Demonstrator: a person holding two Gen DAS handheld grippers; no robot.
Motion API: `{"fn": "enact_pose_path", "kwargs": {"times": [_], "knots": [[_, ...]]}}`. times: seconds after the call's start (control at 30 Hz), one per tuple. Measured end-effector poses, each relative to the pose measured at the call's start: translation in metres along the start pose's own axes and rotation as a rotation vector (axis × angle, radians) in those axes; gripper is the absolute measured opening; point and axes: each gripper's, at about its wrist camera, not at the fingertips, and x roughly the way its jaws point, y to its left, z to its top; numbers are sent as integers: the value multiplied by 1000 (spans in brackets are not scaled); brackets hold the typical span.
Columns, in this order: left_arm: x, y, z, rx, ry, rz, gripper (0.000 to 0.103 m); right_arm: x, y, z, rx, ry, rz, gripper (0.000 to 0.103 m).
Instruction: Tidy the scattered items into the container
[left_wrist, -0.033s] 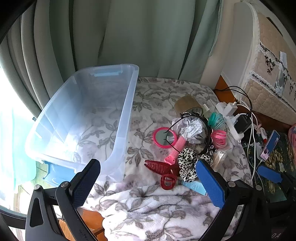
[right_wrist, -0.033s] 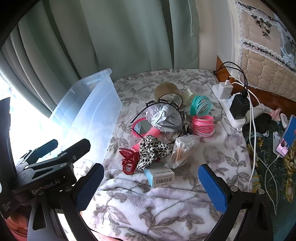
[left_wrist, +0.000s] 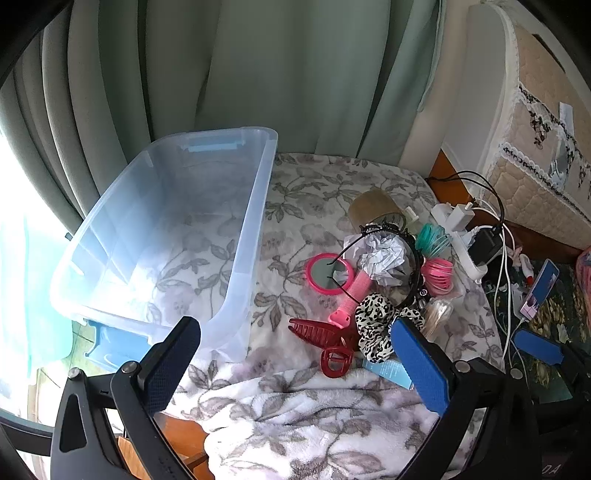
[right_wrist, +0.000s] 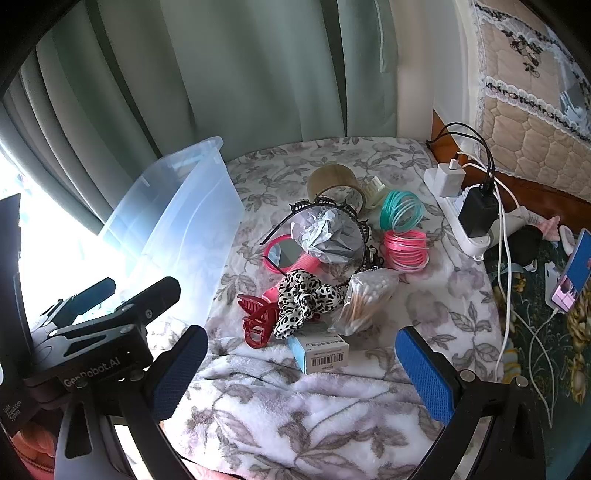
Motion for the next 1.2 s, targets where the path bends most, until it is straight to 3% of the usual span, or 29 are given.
{"fn": "enact_pose_path", "kwargs": {"times": [0.27, 1.2], "knots": [[-1, -1, 1, 14, -39, 4, 102, 0, -2, 1, -2, 3, -1, 103], [-3, 1, 3, 3, -48, -10, 103, 2, 3, -3, -5, -17, 60, 103]]}}
